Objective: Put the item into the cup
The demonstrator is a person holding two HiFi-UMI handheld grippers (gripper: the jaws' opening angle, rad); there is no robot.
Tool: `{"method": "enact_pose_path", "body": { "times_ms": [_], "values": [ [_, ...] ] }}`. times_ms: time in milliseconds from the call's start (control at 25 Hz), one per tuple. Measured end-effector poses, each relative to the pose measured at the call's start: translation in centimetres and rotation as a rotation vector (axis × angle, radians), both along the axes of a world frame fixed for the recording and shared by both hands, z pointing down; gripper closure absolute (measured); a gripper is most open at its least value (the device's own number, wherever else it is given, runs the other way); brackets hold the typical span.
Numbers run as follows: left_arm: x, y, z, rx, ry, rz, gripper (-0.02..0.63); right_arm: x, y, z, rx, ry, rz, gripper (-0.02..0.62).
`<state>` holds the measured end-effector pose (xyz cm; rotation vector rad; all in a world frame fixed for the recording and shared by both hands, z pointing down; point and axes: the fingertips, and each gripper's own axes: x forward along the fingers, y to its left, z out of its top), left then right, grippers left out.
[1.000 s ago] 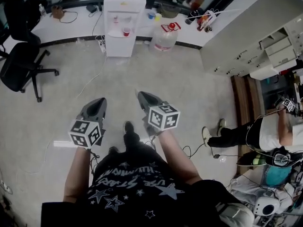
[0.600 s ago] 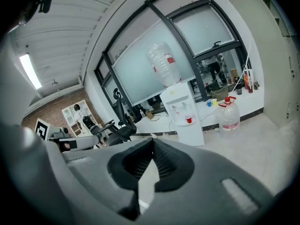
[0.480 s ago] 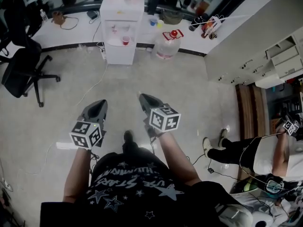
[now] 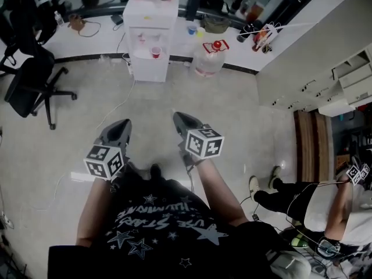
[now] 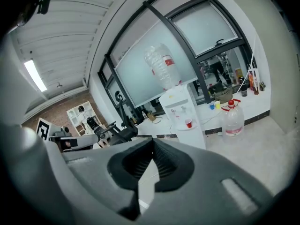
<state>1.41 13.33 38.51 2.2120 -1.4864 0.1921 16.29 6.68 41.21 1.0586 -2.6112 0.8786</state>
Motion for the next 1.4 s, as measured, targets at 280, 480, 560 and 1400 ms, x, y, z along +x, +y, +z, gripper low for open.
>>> {"method": "enact_pose_path", "body": {
  "times_ms": [280, 480, 560, 1400],
  "values": [
    [-0.5, -1.6, 0.4, 0.001, -0.016, -0.012, 0.6, 0.4, -1.0, 1.1, -0.012, 0.013, -0.008, 0.595],
    [-0.8, -3.4, 1.0, -0.008, -0.028, 0.004, 0.6, 0.1, -2.7, 1.6, -0.024, 0.02, -0.004, 0.595],
    [-0.8, -4.5, 1.2, -0.011, -0.02, 0.008, 0.6, 0.1, -3.4, 1.6, -0.028, 0.027, -0.001, 0.595],
    [-7.0, -19.3, 3.0, -0.043, 0.03, 0.067, 0.6, -6.4, -16.2, 3.1, -0.05, 0.087, 0.034, 0.595]
  ]
}}
